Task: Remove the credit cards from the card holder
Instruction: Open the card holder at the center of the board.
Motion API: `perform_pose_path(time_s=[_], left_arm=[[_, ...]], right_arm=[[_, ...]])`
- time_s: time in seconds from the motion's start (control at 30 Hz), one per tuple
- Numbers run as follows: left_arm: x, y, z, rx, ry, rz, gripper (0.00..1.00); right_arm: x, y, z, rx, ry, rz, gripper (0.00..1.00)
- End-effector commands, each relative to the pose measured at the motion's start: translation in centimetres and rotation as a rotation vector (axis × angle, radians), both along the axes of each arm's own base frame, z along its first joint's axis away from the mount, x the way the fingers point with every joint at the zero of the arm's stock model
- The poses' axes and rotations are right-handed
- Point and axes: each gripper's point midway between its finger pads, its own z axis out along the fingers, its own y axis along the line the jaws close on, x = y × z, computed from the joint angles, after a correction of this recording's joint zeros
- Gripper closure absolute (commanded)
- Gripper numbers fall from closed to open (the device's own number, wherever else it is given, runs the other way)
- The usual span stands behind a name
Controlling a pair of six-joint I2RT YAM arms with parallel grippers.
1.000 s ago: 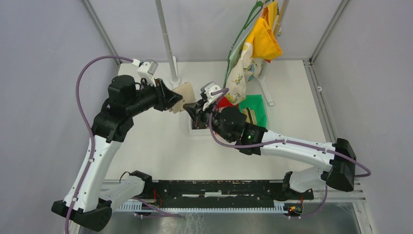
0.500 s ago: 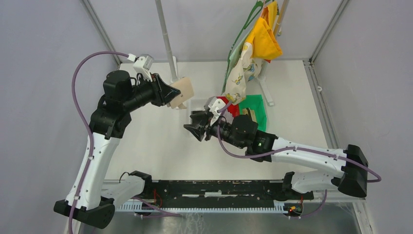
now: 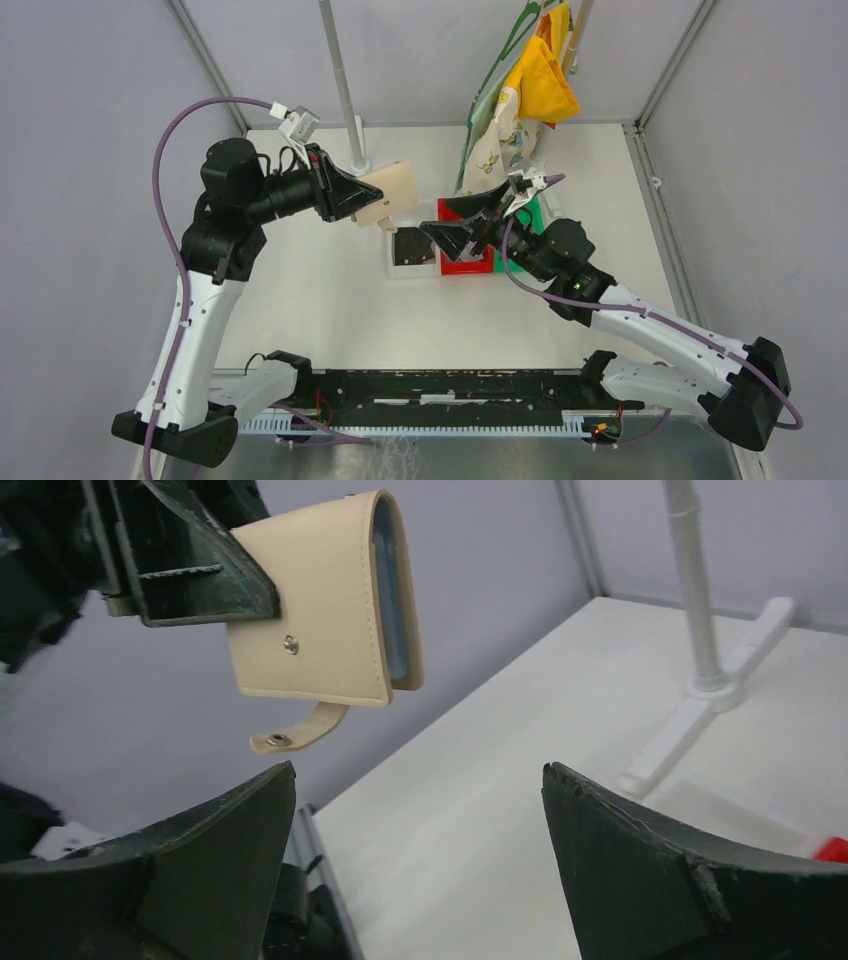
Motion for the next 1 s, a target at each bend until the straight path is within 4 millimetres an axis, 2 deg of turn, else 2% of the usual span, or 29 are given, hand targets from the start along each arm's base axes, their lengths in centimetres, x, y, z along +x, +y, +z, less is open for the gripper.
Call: perform_pose_path(time_s=[0.0,0.2,0.43,0.57,0.7,0.97], left_arm=[[-3.1,-0.6,4.8,-0.080,-0.165,-0.130,0.98],[-3.9,-0.9,4.9,-0.094,-0.146,-0.177,0.98],[-4.9,-1.1,5.2,-0.104,-0.147,-0.215,0.98],[-5.4,-1.1,5.2,-0.108,-0.140,-0.237,0.98],[-5.5,-1.2,5.3,-0.112,-0.141,-0.244,0.98],[-5.6,-1.3,5.8,-0.134,-0.130,-0.253,0.98]], right_arm=[[-3.7,1.5,5.0,0.235,0.034,0.240,0.02],[-4.5,2.8,5.8,0.317,0.059,0.352,0.02],[-4.7,4.9,6.4,0.347,0.078,0.426,0.02],[-5.4,6.2,7.1,0.353,0.063,0.470,0.03],[-6.1,7.2,7.3,0.354,0.064,0.508,0.13],[-6.8,7.5,6.6,0.343,0.068,0.531,0.48]])
